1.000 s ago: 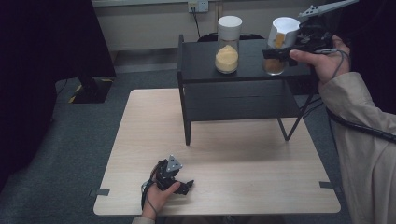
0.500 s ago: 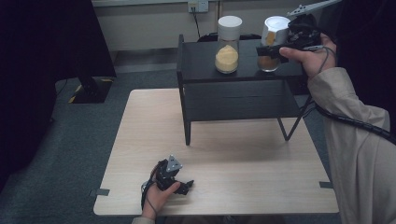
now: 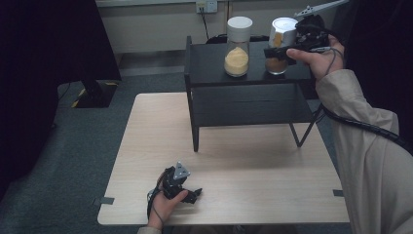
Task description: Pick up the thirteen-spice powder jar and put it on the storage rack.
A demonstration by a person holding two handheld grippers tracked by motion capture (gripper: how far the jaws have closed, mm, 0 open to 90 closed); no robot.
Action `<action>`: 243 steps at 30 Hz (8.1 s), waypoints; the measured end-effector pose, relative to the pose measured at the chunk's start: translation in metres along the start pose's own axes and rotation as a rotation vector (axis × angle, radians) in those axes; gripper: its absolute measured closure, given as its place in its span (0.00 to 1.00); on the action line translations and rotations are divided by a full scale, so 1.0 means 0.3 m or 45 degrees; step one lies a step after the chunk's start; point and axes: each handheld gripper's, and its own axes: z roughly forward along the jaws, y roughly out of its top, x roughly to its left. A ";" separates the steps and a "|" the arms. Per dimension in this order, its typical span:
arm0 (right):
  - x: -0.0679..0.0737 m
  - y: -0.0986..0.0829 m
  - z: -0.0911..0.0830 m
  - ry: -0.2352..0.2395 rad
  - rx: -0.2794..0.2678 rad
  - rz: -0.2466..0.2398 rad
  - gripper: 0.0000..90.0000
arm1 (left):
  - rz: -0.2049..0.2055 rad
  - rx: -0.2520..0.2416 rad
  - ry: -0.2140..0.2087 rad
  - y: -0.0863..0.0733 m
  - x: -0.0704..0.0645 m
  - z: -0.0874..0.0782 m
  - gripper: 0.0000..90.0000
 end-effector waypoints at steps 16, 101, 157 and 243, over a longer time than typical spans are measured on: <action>-0.013 -0.014 0.012 -0.010 -0.015 0.033 0.34 | 0.001 0.000 -0.001 0.000 0.001 0.000 0.00; 0.120 -0.313 -0.112 0.063 -0.052 0.149 0.00 | 0.001 0.001 0.001 0.000 -0.001 0.000 0.00; 0.168 -0.906 0.076 0.230 0.040 0.183 0.00 | 0.004 0.002 0.001 0.001 0.000 0.000 0.00; 0.062 -1.222 -0.004 0.187 0.231 0.087 0.01 | 0.003 0.002 0.001 0.001 -0.001 0.000 0.00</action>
